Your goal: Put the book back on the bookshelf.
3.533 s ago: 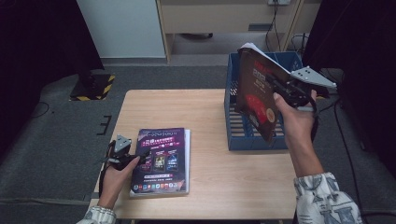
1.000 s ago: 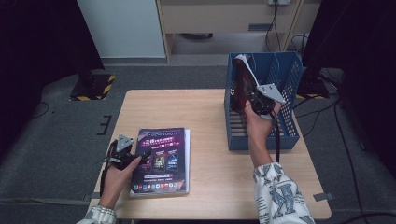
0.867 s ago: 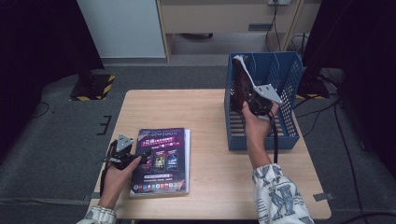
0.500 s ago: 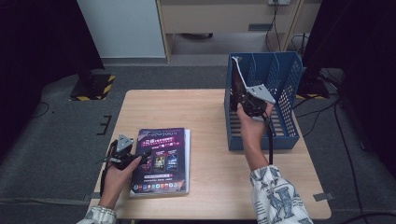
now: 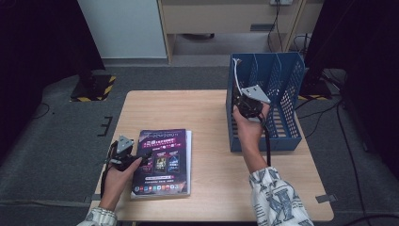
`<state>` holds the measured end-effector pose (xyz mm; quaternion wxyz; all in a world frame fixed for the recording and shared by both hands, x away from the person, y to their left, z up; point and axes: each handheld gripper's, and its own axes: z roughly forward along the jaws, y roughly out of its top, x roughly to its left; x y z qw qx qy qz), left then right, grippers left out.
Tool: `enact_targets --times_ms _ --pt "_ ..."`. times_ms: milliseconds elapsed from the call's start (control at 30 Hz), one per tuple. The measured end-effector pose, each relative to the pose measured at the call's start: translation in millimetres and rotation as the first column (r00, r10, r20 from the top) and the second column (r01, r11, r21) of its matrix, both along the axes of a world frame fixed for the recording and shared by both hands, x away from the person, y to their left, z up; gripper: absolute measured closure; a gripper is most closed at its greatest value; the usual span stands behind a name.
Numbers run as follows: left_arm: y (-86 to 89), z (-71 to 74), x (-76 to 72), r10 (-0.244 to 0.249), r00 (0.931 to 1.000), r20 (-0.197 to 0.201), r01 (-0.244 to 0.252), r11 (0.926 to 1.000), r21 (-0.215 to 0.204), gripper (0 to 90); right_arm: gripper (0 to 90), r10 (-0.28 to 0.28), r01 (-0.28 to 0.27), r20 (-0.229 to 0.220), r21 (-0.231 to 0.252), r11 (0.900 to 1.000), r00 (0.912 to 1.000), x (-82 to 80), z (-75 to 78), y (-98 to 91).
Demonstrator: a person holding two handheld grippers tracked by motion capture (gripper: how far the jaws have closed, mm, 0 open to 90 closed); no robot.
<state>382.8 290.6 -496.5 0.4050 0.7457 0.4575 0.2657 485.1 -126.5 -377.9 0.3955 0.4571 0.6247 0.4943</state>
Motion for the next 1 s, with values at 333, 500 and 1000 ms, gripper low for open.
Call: enact_targets --times_ms 333,500,1000 --pt "0.1 0.6 0.2 0.0 1.0 0.002 0.0 1.0 -0.003 7.3 81.3 0.006 -0.005 -0.027 0.037 0.9993 0.9996 3.2 12.2 3.9" --pt "0.1 1.2 0.0 0.0 1.0 0.004 0.0 1.0 -0.006 7.4 80.3 0.004 -0.003 -0.038 0.03 0.9995 0.9993 3.6 13.2 8.5" --pt "-1.1 0.6 0.0 -0.004 1.0 0.0 0.004 1.0 -0.002 7.4 77.4 0.024 -0.023 -0.027 0.038 0.999 0.9993 2.1 14.5 11.7"
